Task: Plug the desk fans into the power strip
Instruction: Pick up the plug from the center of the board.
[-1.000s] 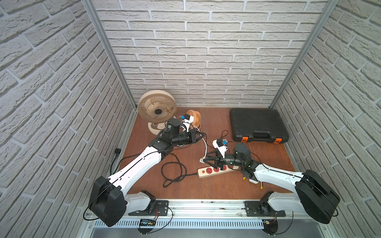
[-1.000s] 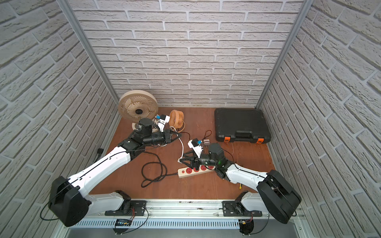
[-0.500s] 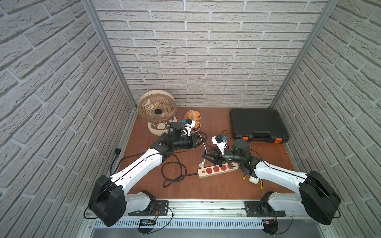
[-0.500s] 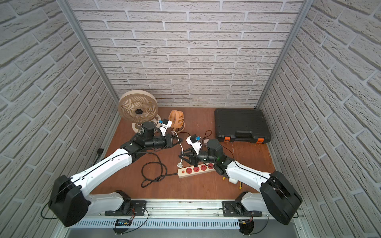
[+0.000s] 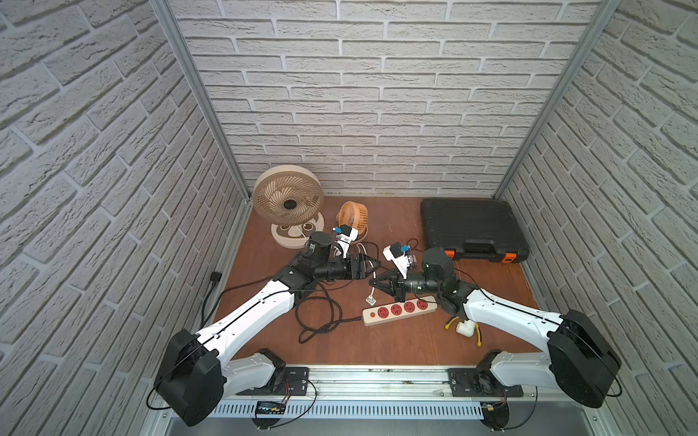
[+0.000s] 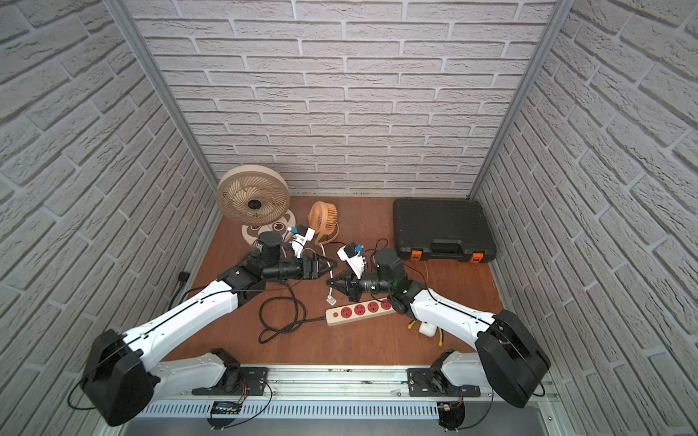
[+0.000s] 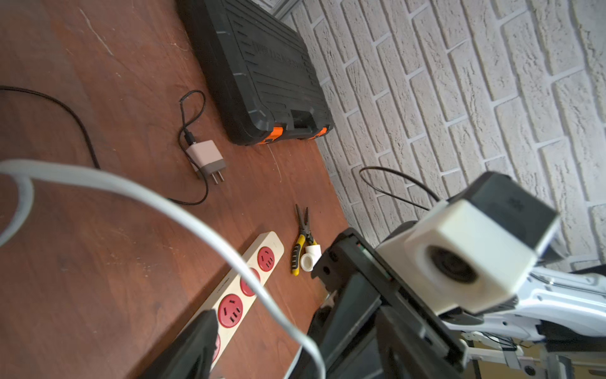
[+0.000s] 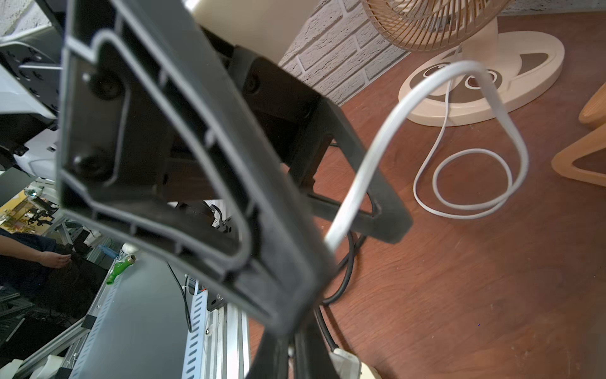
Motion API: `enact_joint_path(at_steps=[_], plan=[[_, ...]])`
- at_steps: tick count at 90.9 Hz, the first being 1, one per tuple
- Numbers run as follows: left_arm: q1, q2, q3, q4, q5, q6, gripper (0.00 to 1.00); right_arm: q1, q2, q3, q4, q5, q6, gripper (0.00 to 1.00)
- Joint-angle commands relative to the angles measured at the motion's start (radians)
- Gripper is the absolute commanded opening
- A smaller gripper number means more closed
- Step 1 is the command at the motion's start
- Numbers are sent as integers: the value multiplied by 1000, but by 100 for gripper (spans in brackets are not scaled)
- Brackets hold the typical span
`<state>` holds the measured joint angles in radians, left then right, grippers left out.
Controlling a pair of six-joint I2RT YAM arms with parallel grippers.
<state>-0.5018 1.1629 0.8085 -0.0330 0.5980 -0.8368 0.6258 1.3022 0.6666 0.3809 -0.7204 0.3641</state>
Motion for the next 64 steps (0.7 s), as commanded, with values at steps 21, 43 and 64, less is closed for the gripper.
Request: enact_joint_path(at_steps=[21, 43, 64], plan=[[9, -204, -82, -174, -192, 157, 98, 5, 7, 103, -206, -24, 1, 3], [8, -337, -157, -145, -200, 206, 98, 5, 28, 195, -340, -68, 7, 3], [-27, -284, -137, -123, -150, 285, 98, -13, 112, 365, -521, -142, 2, 3]])
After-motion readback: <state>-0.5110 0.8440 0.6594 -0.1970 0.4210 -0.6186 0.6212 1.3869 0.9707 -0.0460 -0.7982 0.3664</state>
